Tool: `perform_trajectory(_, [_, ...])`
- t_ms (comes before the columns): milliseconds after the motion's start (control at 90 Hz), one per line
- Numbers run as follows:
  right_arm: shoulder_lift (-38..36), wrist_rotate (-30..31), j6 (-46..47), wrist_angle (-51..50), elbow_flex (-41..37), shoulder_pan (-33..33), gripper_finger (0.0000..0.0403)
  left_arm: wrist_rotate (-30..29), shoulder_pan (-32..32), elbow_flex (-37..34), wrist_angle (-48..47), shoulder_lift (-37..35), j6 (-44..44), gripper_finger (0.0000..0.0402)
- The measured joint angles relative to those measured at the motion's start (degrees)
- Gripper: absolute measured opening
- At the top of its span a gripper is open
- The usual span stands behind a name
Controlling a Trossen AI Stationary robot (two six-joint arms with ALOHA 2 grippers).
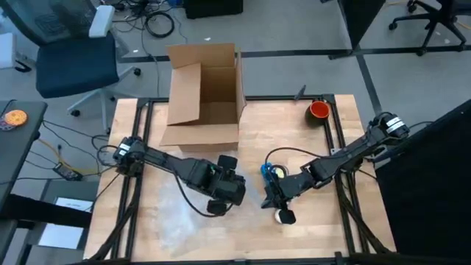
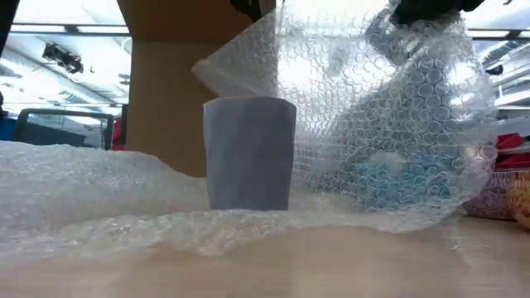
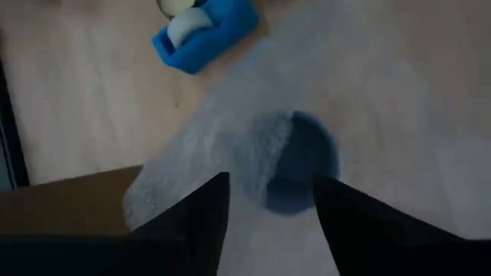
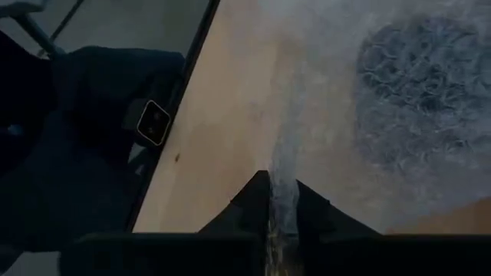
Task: Wrap mug
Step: Wrap the blue mug with the bubble wrap
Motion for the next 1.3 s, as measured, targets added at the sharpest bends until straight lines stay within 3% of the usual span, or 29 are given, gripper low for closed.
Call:
perform_trajectory(233, [0.0, 0.0, 0.0, 0.3, 0.0, 0.0, 0.0000, -5.7, -1.4, -3.8, -2.4, -0.1, -0.9, 0.0227])
perform_trajectory(622, [0.0, 0.0, -0.1, 0.6, 0.0, 0.0, 0.0000, -6.7, 0.9, -17.0, -1.1, 0.0, -6.0, 0.0217])
perform_trajectory(844, [0.0, 0.0, -0.1, 0.8, 0.0, 0.0, 0.0000, -6.9, -0.4, -17.3, 1.5, 0.0, -8.8, 0.0153])
perform_trajectory(1078, [0.0, 0.0, -0.2, 1.0, 0.0, 0.0, 0.0000, -6.3, -1.9, -17.3, 1.5, 0.0, -15.0, 0.0014])
perform_trajectory(1300, [0.0, 0.0, -1.6, 3.1, 0.0, -0.1, 0.0000, -3.1, -5.9, -17.3, 4.3, 0.0, -16.9, 0.0001])
